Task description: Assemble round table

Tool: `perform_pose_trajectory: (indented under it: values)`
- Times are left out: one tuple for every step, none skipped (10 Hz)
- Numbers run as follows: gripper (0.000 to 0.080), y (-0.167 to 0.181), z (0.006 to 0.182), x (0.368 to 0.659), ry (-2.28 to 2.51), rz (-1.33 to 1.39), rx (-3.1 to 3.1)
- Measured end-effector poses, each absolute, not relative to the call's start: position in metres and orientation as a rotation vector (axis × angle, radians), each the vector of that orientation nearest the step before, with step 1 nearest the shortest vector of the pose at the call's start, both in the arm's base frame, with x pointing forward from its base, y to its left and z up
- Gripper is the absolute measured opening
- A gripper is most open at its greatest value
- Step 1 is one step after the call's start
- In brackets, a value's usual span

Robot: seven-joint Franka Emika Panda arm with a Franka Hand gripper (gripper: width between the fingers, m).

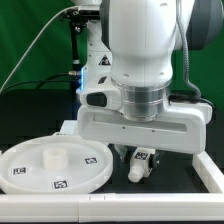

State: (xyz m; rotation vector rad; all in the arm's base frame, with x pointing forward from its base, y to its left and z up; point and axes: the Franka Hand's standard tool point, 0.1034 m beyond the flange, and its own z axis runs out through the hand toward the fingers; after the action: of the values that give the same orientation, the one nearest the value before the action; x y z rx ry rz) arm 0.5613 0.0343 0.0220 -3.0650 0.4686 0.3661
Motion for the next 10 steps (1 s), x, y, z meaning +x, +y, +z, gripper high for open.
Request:
perform_pose_trajectory:
  values:
    - [0.0309, 0.034, 0.022, 0.561, 0.469, 0.366, -3.065]
    - [0.0309, 0.035, 0.022, 0.561, 0.468, 0.366, -3.065]
    - [0.0309, 0.037, 0.022, 0.558, 0.461, 0.363, -3.066]
    - [0.0309, 0.040, 0.029, 0.551, 0.449, 0.369, -3.064]
    - [0.0309, 0.046, 0.042, 0.540, 0.435, 0.366, -3.063]
    - [0.0309, 0.052, 0.055, 0.533, 0.459, 0.367, -3.061]
    - [0.0310, 0.061, 0.065, 0.530, 0.487, 0.377, -3.060]
    - [0.0310, 0.063, 0.065, 0.530, 0.473, 0.377, -3.061]
    - [0.0310, 0.062, 0.064, 0.530, 0.474, 0.379, -3.061]
    - [0.0310, 0.062, 0.064, 0.530, 0.473, 0.380, -3.061]
